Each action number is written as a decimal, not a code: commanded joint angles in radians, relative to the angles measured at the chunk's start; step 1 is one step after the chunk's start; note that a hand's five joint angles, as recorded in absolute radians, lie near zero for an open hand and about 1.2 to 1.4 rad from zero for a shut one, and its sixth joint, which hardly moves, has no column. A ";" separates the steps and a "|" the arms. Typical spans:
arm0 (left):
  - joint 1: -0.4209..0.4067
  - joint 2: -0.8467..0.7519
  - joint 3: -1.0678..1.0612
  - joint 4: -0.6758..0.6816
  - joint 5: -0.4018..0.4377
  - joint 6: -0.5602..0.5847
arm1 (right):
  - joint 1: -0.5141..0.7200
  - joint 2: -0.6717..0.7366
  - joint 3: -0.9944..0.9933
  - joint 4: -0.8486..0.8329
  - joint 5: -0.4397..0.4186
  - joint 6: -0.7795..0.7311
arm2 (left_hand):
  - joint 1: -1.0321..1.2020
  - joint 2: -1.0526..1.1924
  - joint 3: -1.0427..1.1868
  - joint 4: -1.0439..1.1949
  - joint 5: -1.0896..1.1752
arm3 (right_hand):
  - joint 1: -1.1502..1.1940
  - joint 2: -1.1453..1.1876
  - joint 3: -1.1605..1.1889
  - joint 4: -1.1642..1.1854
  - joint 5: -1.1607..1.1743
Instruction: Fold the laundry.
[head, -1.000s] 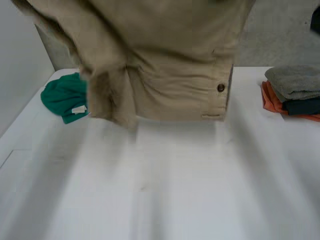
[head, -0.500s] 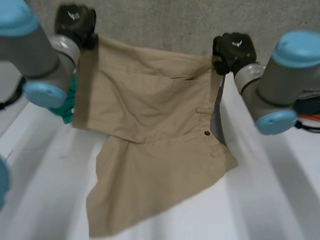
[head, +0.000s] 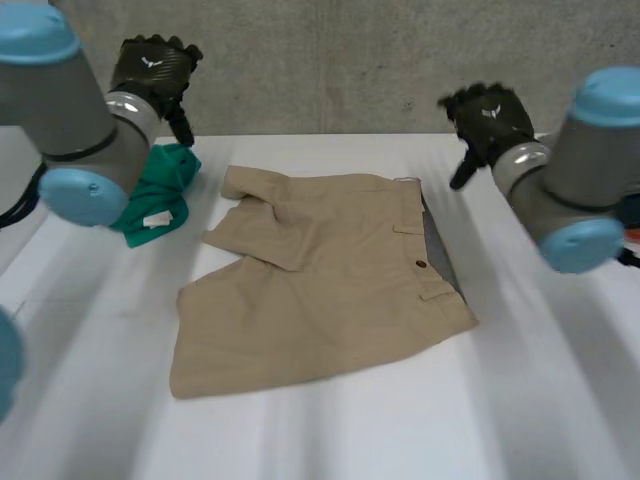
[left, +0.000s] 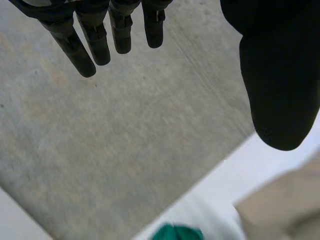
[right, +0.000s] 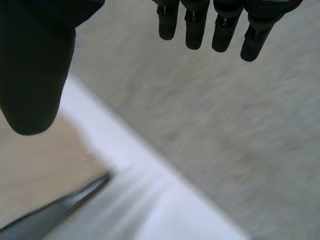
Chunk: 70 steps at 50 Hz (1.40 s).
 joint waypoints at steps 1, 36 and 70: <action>-0.020 0.343 -0.531 -0.024 0.034 -0.015 | -0.085 -0.170 0.239 0.306 -0.194 -0.163 | -0.016 -0.028 -0.035 -0.023 -0.044 | 0.020 0.029 0.033 0.028 0.019; -0.057 0.419 -1.199 0.086 0.112 0.017 | -0.168 -0.241 0.918 -0.298 -0.486 -0.309 | 0.261 0.249 0.242 0.253 0.233 | 0.496 0.506 0.509 0.505 0.495; -0.104 0.612 -1.187 -0.165 0.077 0.136 | -0.235 -0.405 0.889 0.279 -0.302 -0.533 | 1.206 1.194 1.187 1.198 1.177 | 1.175 1.184 1.188 1.183 1.174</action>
